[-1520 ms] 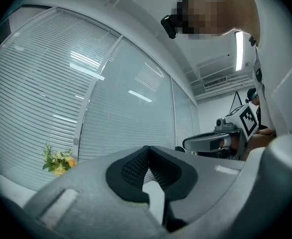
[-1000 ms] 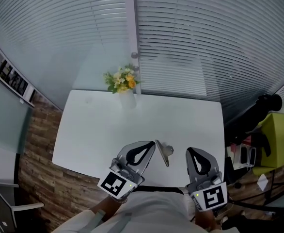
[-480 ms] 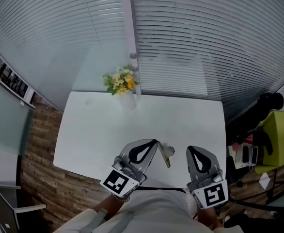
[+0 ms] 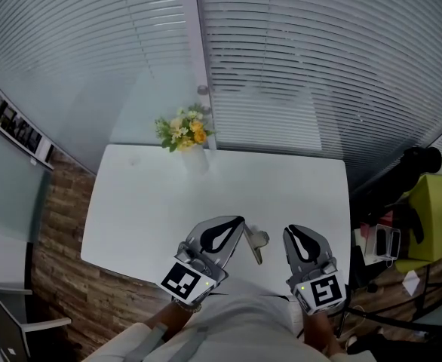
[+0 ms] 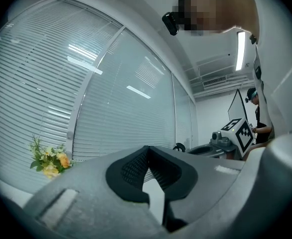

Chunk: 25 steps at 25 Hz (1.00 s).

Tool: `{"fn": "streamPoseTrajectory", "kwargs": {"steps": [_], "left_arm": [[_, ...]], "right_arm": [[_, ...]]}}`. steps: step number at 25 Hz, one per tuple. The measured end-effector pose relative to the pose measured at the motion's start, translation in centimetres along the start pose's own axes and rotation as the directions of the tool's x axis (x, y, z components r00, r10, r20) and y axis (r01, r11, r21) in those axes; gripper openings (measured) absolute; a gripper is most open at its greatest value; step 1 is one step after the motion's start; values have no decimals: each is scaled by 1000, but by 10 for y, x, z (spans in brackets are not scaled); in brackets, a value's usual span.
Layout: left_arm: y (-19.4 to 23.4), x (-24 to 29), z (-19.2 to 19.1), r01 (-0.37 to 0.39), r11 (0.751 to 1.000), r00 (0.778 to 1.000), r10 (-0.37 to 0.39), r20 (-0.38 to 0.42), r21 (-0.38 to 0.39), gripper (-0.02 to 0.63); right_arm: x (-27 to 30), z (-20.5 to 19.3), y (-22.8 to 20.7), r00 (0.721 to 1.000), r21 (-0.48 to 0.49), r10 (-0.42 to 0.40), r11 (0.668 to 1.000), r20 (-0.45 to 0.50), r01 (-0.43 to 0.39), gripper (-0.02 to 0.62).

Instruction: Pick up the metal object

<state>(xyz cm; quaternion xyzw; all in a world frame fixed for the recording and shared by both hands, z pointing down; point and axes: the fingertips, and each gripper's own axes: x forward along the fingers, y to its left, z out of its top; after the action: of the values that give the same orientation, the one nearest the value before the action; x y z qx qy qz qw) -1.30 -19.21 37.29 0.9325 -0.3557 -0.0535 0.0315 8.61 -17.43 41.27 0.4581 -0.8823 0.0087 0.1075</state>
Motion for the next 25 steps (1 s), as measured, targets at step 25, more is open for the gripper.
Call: {"fn": "streamPoseTrajectory", "kwargs": {"steps": [25], "left_arm": [[4,8,-8,1,1000,1000,-2,-12,-16,2]], "right_arm": [[52,-242,-3,929,246,96,969,-357,-6,109]]}}
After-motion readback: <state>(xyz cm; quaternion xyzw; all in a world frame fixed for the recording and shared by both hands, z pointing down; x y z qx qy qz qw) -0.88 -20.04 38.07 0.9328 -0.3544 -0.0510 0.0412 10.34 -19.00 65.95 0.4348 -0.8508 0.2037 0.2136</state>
